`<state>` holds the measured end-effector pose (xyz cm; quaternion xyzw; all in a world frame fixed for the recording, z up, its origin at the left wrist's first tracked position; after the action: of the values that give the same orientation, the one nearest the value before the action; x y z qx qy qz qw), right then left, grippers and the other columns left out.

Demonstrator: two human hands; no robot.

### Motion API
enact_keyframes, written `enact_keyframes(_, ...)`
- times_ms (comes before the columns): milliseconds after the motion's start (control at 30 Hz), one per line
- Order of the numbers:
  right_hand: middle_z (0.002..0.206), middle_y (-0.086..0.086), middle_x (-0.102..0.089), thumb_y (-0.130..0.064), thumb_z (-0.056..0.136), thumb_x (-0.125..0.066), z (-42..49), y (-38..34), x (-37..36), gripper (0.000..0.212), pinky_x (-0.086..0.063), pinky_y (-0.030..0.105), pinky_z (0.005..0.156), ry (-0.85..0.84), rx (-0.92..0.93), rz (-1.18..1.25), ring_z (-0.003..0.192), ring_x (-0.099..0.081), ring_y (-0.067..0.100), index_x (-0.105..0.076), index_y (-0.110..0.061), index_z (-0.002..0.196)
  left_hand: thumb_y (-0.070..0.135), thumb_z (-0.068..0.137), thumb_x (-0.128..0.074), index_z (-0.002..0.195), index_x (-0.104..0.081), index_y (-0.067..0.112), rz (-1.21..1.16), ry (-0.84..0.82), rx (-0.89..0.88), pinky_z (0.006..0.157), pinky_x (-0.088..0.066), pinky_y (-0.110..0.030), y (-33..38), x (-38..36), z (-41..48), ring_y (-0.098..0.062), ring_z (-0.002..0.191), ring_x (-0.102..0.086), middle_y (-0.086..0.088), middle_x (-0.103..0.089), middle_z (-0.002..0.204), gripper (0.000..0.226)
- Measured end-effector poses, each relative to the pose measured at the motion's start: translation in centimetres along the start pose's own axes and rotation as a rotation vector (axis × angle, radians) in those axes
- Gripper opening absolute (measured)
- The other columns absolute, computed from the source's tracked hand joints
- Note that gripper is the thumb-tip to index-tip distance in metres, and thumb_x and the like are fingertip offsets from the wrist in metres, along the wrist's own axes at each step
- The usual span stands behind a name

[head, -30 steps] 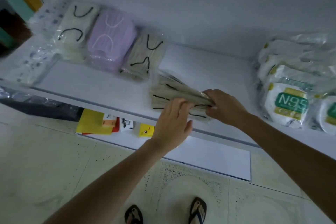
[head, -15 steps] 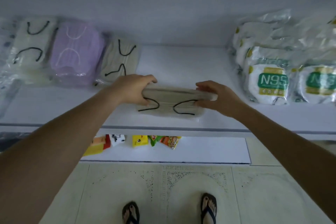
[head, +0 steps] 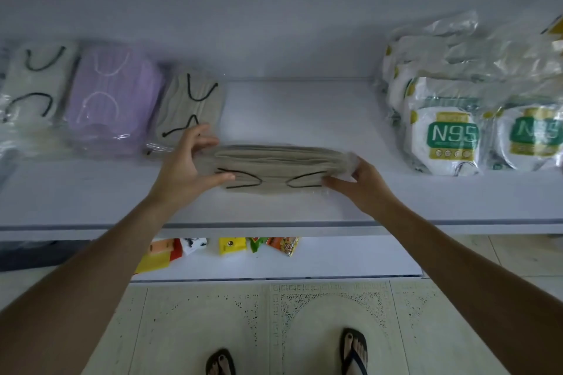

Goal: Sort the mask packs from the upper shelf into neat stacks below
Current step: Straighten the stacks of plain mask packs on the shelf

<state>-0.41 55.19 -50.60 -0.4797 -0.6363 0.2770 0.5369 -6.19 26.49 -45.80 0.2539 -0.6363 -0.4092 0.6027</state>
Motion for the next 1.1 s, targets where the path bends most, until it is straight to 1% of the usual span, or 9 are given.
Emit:
enact_keyframes(200,0.098,0.010,-0.065,-0.015,0.077,-0.075,0.5,0.0,1.1,0.026,-0.049,0.040,0.085,0.006,0.007,0.061,0.089,-0.058,0.022,-0.055,-0.024,0.090,0.007,0.072,-0.079,0.118,-0.049,0.022,0.110,-0.207,0.094,0.088,-0.034,-0.019,-0.4,-2.0,0.8,-0.011,0.111,-0.047,0.006,-0.051,0.116,0.056)
enact_keyframes(333,0.114,0.004,-0.063,-0.006,0.079,-0.071,0.3,-0.4,2.1,0.040,-0.047,0.041,0.098,0.014,0.022,0.191,0.108,-0.059,0.021,-0.054,-0.018,0.113,-0.001,0.075,-0.074,0.108,-0.043,0.015,0.031,-0.033,0.064,0.079,-0.032,0.001,1.1,-2.4,1.3,-0.010,0.106,-0.047,0.009,-0.049,0.104,0.049)
enact_keyframes(467,0.109,0.000,-0.060,0.008,0.083,-0.059,1.3,-2.5,3.9,0.039,-0.045,0.028,0.096,0.078,0.126,0.313,0.104,-0.057,0.010,-0.051,-0.015,0.114,-0.001,0.076,-0.072,0.122,-0.044,0.016,-0.133,0.204,0.050,0.080,-0.031,0.001,2.6,-2.5,1.9,-0.003,0.108,-0.042,0.011,-0.045,0.116,0.057)
enact_keyframes(600,0.110,0.011,-0.055,0.017,0.084,-0.051,1.7,-0.7,3.7,0.039,-0.047,0.008,0.075,0.142,0.145,0.259,0.082,-0.058,-0.011,-0.046,0.003,0.119,-0.002,0.078,-0.071,0.114,-0.044,0.019,-0.170,0.092,0.081,0.084,-0.040,-0.012,0.9,-6.1,2.7,-0.013,0.109,-0.049,0.000,-0.050,0.117,0.050)
enact_keyframes(700,0.102,0.002,-0.056,0.015,0.086,-0.051,3.0,-0.4,3.5,0.040,-0.045,0.004,0.070,0.146,0.201,0.308,0.074,-0.057,-0.019,-0.041,-0.006,0.118,-0.006,0.077,-0.069,0.129,-0.041,0.017,-0.231,-0.019,0.023,0.077,-0.038,0.000,0.1,-7.5,4.1,-0.001,0.104,-0.054,0.007,-0.054,0.117,0.063)
enact_keyframes(867,0.102,-0.011,-0.058,-0.025,0.075,-0.055,5.9,-1.1,3.8,0.032,-0.043,0.032,0.094,0.332,0.371,0.238,0.100,-0.056,0.008,-0.044,-0.032,0.104,-0.003,0.069,-0.070,0.133,-0.032,0.005,-0.239,0.051,-0.155,0.081,-0.036,0.002,0.2,-8.1,8.6,-0.002,0.108,-0.052,-0.013,-0.049,0.130,0.075)
enact_keyframes(933,0.102,-0.012,-0.056,-0.019,0.076,-0.059,6.5,-1.5,3.9,0.037,-0.040,0.024,0.090,0.398,0.506,0.166,0.101,-0.053,0.006,-0.041,-0.029,0.108,-0.009,0.070,-0.073,0.131,-0.033,0.001,-0.231,0.142,-0.251,0.086,-0.039,-0.003,-0.6,-8.4,10.6,0.009,0.102,-0.054,-0.016,-0.050,0.131,0.074)
enact_keyframes(1033,0.108,-0.003,-0.056,-0.006,0.082,-0.058,7.4,-2.2,4.3,0.037,-0.040,0.026,0.089,0.429,0.614,0.107,0.103,-0.052,0.012,-0.040,-0.022,0.110,-0.012,0.069,-0.074,0.140,-0.023,-0.001,-0.192,0.254,-0.377,0.101,-0.034,-0.012,-0.1,-8.3,12.3,-0.007,0.120,-0.045,-0.008,-0.041,0.135,0.088)
enact_keyframes(1100,0.110,0.002,-0.055,-0.007,0.084,-0.057,8.2,-1.9,4.8,0.034,-0.042,0.028,0.088,0.435,0.606,0.174,0.104,-0.053,0.018,-0.039,-0.019,0.110,-0.016,0.074,-0.068,0.146,-0.011,0.004,-0.175,0.244,-0.433,0.095,-0.028,0.000,0.6,-8.6,12.4,-0.004,0.123,-0.035,0.004,-0.031,0.134,0.094)
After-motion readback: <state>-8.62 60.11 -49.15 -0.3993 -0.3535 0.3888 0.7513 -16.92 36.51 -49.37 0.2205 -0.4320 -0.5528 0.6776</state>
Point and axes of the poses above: each hand's wrist, its own z-axis towards the middle knuckle, its own x-axis out of the back of the hand, y = z × x, the point moved 8 cm from there along z, towards the middle knuckle
